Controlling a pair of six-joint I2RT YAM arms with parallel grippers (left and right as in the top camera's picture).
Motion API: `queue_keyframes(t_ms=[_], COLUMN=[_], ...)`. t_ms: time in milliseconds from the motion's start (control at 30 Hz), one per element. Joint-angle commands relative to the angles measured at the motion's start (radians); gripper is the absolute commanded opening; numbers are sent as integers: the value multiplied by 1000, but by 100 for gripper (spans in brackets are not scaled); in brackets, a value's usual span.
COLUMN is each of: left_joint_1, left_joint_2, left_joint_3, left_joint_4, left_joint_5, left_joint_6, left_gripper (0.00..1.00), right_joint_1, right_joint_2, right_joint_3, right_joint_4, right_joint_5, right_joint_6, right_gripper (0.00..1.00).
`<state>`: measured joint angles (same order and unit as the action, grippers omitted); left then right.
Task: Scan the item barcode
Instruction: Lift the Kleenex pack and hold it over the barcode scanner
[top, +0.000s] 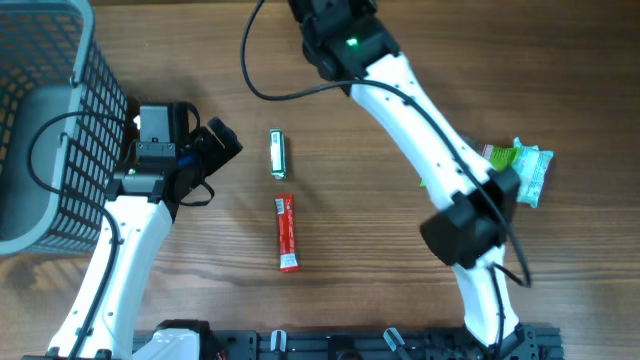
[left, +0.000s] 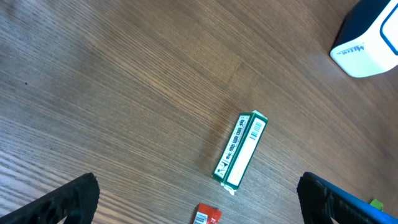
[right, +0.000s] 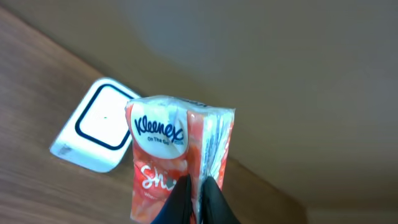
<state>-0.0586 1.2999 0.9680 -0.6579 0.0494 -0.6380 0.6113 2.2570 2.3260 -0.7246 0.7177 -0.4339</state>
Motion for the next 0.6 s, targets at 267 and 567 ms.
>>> queue_keyframes(t_ms=[267,567], left_joint_1=[5,5], left_joint_2=[6,6], left_joint_3=[2,2], left_joint_4=[2,2], left_joint_5=[-10,-10], left_joint_6=[5,5], left_gripper=[100,100], right_joint_1=[-21,-79], right_joint_2=[248,307], right_joint_3=[4,2], right_joint_4=[323,341], right_joint_5=[22,-53], right_joint_6=[-282,-266], right_gripper=[4,4])
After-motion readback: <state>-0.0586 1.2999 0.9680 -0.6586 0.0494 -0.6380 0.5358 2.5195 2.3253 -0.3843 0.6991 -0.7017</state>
